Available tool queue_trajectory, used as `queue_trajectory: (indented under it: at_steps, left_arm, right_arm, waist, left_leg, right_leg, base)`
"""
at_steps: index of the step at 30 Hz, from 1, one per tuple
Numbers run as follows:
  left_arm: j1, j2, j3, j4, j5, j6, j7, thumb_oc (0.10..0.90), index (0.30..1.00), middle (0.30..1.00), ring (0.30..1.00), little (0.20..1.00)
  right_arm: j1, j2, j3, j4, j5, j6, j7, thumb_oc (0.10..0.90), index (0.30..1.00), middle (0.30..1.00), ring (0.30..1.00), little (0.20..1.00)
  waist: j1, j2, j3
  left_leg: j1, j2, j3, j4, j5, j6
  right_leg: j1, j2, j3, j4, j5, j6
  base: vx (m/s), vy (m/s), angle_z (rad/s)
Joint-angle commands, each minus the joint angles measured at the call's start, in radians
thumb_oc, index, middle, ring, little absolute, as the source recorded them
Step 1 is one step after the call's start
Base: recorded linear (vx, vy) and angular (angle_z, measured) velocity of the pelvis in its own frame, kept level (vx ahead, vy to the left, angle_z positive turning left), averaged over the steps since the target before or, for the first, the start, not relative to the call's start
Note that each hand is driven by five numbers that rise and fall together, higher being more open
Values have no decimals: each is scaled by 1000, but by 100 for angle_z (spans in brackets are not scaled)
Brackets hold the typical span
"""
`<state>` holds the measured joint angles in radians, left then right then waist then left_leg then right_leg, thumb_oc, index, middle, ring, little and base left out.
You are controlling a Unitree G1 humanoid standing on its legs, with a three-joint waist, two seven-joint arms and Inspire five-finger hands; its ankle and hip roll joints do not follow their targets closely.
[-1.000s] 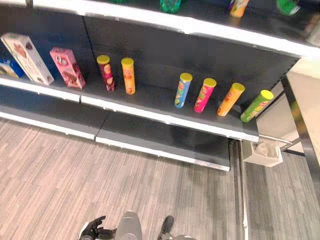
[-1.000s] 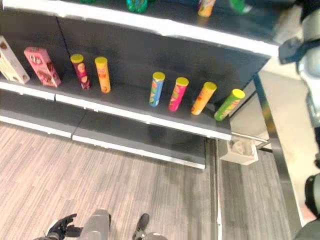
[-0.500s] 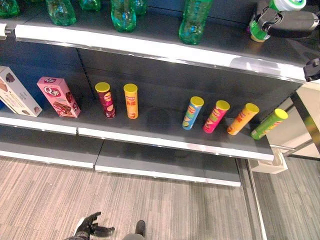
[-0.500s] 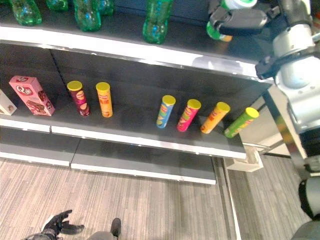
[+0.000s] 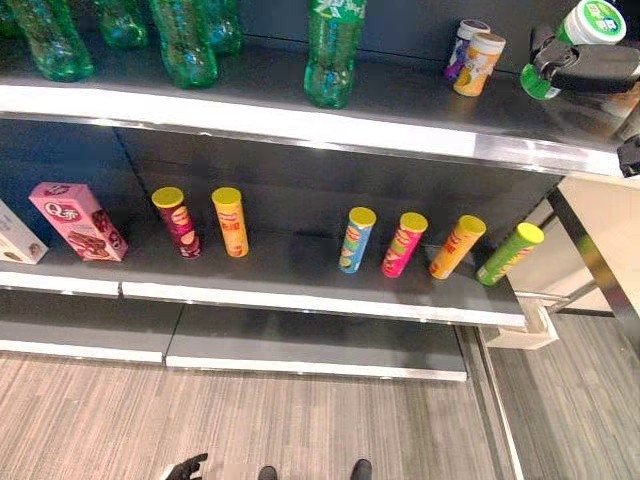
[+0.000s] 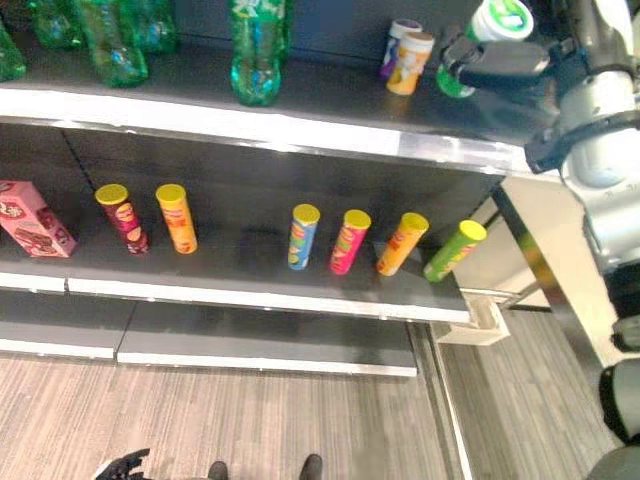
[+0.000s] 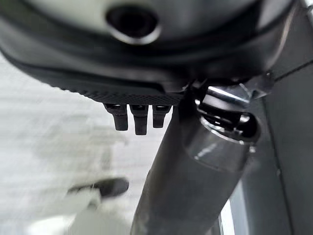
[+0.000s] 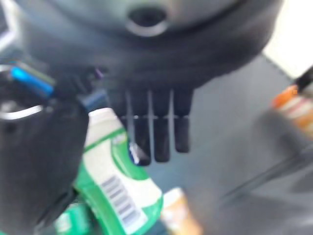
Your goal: Put the goods on the table back onto the shelves and tidy them up.
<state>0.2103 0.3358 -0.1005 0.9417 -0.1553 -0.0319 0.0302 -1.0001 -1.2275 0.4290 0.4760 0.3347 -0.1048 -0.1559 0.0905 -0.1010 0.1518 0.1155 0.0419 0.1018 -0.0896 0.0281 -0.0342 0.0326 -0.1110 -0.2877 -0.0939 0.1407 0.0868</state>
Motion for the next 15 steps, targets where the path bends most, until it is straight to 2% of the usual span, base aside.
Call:
queue_trajectory:
  at_steps: [1, 7, 15]
  left_arm:
    - [-22, 70, -31, -4, 11, -27, 2, 800, 900, 900, 900, 900]
    - [-22, 67, -23, 14, 4, -25, 11, 800, 900, 900, 900, 900]
    - [-19, 60, -23, 25, -7, -24, 24, 800, 900, 900, 900, 900]
  right_arm:
    - [-128, -73, 21, 15, 16, -40, -18, 400, 300, 300, 300, 300]
    - [-119, -23, 18, 29, 3, -36, -20, 400, 300, 300, 300, 300]
    - [-170, 20, 69, 102, -15, -20, -24, 400, 300, 300, 300, 300]
  waist:
    - [37, -23, -75]
    - [47, -28, -73]
    - [60, -29, -68]
  left_leg:
    - [-65, 16, 0, 2, -15, -47]
    - [-67, 28, -7, 2, -12, -56]
    - [-70, 35, -15, 2, -9, -63]
  right_leg:
    - [81, -37, -12, 7, -106, 91]
    - [89, -26, -26, 7, -123, 80]
    - [97, -21, -43, 7, -130, 75]
  base:
    - [38, -58, 1]
    - [30, -52, 6]
    - [24, -26, 11]
